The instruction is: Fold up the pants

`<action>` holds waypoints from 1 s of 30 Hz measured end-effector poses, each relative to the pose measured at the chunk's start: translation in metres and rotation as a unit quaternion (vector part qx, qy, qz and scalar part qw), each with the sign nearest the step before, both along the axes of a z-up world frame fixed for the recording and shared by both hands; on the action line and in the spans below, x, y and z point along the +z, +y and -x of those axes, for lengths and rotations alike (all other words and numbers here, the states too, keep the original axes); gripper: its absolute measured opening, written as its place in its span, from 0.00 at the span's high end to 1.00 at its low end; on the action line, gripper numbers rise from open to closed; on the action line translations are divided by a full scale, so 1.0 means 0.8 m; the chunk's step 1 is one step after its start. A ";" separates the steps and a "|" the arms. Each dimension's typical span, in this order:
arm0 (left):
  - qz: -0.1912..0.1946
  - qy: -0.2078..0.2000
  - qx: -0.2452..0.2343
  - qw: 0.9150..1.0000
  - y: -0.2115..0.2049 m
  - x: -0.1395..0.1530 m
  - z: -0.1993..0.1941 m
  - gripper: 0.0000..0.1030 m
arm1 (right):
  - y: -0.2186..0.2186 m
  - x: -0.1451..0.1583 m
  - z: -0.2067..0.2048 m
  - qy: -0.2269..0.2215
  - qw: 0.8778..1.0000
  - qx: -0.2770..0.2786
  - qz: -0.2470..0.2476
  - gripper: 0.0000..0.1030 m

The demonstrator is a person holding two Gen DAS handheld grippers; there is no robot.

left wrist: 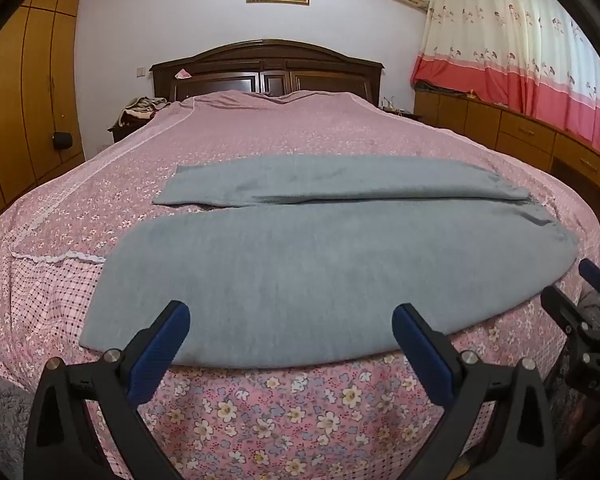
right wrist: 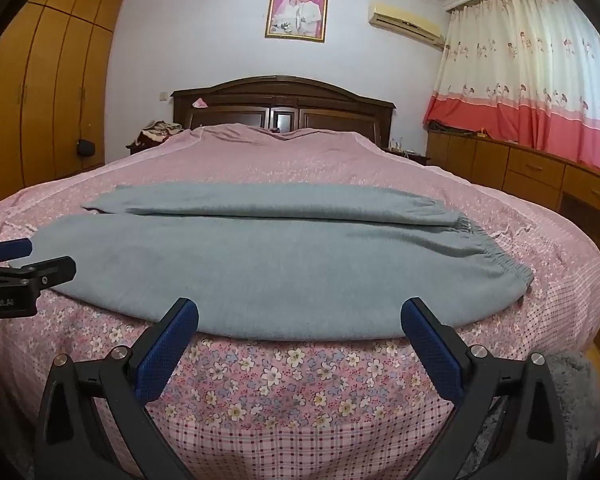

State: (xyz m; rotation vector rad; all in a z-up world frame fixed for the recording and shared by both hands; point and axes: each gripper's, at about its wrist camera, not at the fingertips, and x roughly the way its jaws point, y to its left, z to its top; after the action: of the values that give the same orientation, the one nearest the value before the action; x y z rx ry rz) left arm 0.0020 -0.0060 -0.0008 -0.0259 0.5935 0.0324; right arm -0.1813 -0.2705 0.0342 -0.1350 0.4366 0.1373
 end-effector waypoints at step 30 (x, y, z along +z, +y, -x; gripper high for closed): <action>0.001 -0.002 -0.002 1.000 0.000 0.000 0.002 0.00 | -0.003 -0.012 -0.010 0.019 1.000 -0.003 -0.004 0.00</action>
State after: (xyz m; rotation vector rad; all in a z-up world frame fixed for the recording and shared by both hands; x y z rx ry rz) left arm 0.0007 -0.0062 -0.0008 -0.0264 0.5897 0.0277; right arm -0.1731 -0.2729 0.0245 -0.1223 0.4739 0.1354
